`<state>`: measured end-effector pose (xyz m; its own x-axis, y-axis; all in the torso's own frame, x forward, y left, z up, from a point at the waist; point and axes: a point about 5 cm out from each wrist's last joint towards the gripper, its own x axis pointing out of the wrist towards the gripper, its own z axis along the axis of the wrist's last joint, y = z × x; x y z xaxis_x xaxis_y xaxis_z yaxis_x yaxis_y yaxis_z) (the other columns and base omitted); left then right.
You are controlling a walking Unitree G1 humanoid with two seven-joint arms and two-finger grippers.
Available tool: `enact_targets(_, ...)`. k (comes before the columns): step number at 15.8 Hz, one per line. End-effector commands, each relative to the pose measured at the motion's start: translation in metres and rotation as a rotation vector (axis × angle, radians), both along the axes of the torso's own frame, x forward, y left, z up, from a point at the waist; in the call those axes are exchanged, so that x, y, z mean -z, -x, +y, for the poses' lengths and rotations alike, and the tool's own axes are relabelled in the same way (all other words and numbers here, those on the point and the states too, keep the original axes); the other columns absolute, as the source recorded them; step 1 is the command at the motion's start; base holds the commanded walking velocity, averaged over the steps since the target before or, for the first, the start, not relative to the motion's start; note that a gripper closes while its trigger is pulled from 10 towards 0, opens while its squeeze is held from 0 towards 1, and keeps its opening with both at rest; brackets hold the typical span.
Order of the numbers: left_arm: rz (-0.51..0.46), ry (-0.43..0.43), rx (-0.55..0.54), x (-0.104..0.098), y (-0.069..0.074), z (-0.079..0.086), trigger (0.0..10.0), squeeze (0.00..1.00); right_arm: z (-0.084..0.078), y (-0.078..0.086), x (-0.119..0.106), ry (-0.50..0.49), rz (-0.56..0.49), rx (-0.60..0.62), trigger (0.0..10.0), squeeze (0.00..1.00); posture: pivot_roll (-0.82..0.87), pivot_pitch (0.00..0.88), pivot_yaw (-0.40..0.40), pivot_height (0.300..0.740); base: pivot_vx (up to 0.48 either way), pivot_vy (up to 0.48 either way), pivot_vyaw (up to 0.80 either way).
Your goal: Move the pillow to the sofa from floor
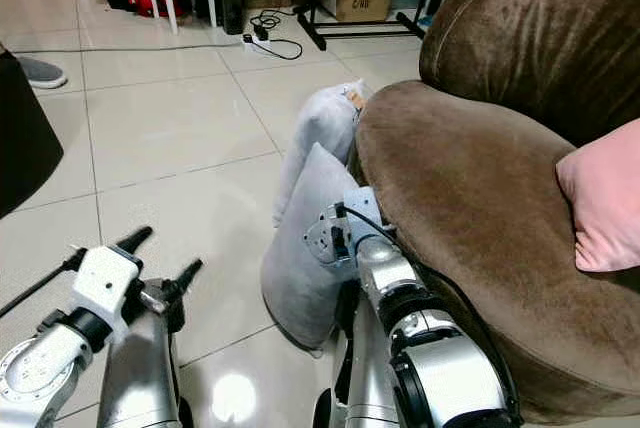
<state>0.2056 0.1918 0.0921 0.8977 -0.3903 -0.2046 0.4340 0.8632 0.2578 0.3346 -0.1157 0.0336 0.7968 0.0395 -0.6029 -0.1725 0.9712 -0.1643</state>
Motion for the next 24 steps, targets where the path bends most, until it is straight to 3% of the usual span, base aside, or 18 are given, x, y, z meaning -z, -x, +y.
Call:
enact_targets(1, 0.024, 0.004, 0.048, 0.000, 0.003, -0.005, 10.0, 0.00, 0.000, 0.002, 0.003, -0.023, 0.029, 0.001, 0.0, 0.00, 0.01, 0.000, -0.096, 0.391, 0.000, 0.000, 0.00)
enact_targets(10, 0.112, 0.032, 0.091, 0.006, 0.021, -0.006, 10.0, 0.00, 0.008, 0.013, 0.016, -0.047, 0.063, -0.052, 0.0, 0.00, 0.02, 0.000, -0.109, 0.391, 0.000, 0.000, 0.00)
enact_targets(17, 0.099, 0.045, 0.060, 0.007, 0.011, -0.011, 10.0, 0.00, 0.006, 0.010, 0.013, -0.050, 0.043, -0.060, 0.0, 0.00, 0.03, 0.000, -0.108, 0.391, 0.000, 0.000, 0.00)
enact_targets(20, 0.117, 0.082, 0.015, 0.007, 0.013, -0.012, 10.0, 0.00, 0.003, 0.012, 0.016, -0.046, 0.052, -0.050, 0.0, 0.00, 0.03, 0.000, -0.107, 0.391, 0.000, 0.000, 0.00)
enact_targets(22, 0.101, 0.090, -0.016, 0.005, 0.009, -0.009, 10.0, 0.00, 0.004, 0.011, 0.015, -0.051, 0.050, -0.054, 0.0, 0.00, 0.04, 0.000, -0.141, 0.391, 0.000, 0.000, 0.00)
enact_targets(24, 0.120, 0.087, -0.004, 0.005, 0.015, -0.010, 10.0, 0.00, 0.009, 0.013, 0.016, -0.043, 0.057, -0.085, 0.0, 0.00, 0.04, 0.000, -0.141, 0.391, 0.000, 0.000, 0.00)
